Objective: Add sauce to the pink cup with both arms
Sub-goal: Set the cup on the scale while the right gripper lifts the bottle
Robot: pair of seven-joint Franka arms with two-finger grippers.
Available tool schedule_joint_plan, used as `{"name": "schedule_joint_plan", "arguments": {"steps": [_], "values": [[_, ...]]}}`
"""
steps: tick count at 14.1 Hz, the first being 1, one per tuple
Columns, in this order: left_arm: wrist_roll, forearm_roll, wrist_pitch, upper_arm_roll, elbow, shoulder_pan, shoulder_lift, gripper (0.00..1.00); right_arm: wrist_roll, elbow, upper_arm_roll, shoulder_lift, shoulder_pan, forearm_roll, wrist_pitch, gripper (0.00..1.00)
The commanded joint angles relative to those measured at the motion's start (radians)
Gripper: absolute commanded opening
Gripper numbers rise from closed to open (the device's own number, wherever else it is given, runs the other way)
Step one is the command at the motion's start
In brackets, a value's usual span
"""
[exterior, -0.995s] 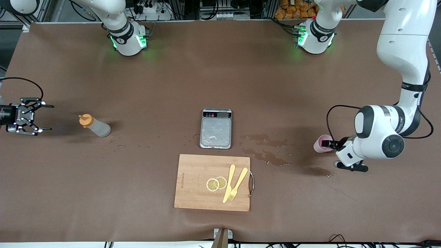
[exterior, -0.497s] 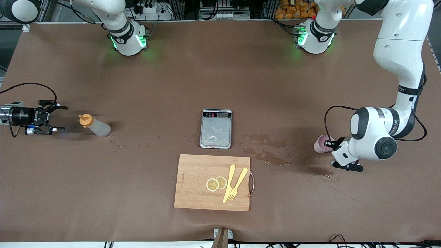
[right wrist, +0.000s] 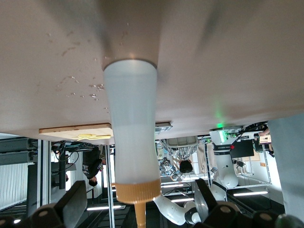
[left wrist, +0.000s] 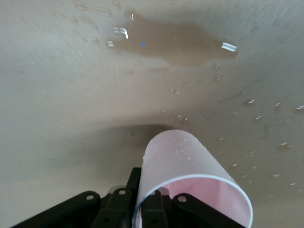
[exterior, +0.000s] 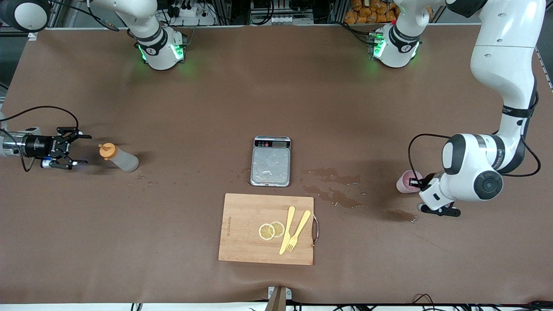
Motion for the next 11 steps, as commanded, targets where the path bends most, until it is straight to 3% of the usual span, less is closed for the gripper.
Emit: {"name": "schedule_joint_plan", "arguments": {"steps": [1, 4, 7, 9, 11], "values": [[-0.056, -0.036, -0.085, -0.076, 0.0, 0.004, -0.11, 0.0, -0.055, -0.003, 0.011, 0.042, -0.01, 0.041, 0.007, 1.0], [-0.098, -0.051, -0.157, -0.173, 0.052, -0.013, -0.112, 0.0, -0.064, -0.006, 0.011, 0.056, -0.004, 0.048, 0.013, 1.0], [-0.292, -0.053, -0.159, -0.234, 0.071, -0.073, -0.102, 0.0, -0.072, -0.006, 0.011, 0.074, 0.002, 0.049, 0.022, 1.0], [-0.478, -0.056, -0.156, -0.238, 0.083, -0.2, -0.09, 0.0, -0.075, -0.007, 0.012, 0.088, 0.011, 0.051, 0.025, 1.0], [-0.698, -0.047, -0.156, -0.238, 0.162, -0.313, -0.032, 0.0, -0.086, -0.01, 0.012, 0.096, 0.024, 0.061, 0.041, 1.0]]}}
